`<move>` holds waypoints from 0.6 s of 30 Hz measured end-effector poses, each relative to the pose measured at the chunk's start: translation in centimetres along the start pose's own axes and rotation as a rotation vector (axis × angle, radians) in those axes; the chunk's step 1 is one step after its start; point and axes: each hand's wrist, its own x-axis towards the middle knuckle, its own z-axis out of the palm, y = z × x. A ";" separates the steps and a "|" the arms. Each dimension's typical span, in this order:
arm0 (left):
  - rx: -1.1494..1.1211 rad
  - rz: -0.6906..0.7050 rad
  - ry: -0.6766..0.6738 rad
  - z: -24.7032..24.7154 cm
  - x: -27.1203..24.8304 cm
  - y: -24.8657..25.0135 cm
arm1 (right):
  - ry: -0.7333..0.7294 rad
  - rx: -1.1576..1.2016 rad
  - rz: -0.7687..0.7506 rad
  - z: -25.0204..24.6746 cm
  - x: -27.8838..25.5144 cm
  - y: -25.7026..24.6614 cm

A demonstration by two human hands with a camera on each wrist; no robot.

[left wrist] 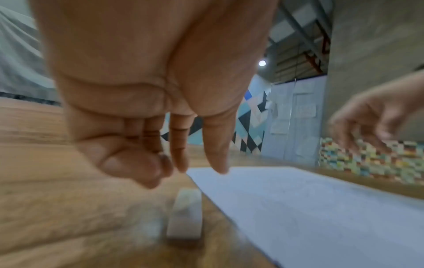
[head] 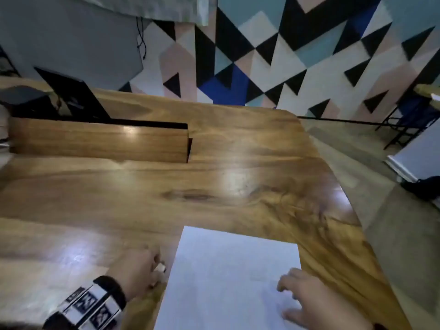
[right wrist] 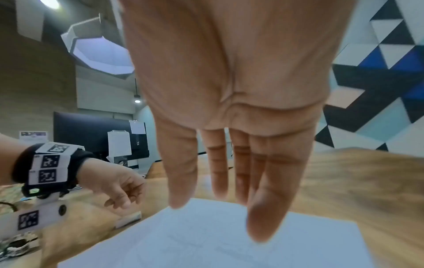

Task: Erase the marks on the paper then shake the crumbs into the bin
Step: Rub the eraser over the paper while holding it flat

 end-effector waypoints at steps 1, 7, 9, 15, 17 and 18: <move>0.044 -0.009 -0.021 0.5 0.3 0.0 | 0.044 0.048 -0.023 -0.2 1.8 -1.2; -0.048 -0.099 0.018 2.6 0.0 0.4 | 0.084 0.018 -0.124 0.7 6.3 -4.1; -0.094 -0.104 0.044 2.2 -0.1 0.3 | 0.071 -0.050 -0.139 1.2 8.3 -5.2; -0.390 -0.032 0.061 -0.1 1.2 1.4 | 0.028 -0.092 -0.118 2.0 12.9 -7.0; -0.535 -0.004 0.039 0.1 2.7 2.1 | 0.043 -0.094 -0.126 2.5 13.8 -7.4; -0.580 0.000 0.038 0.1 3.3 2.5 | 0.055 -0.084 -0.128 2.6 14.1 -7.5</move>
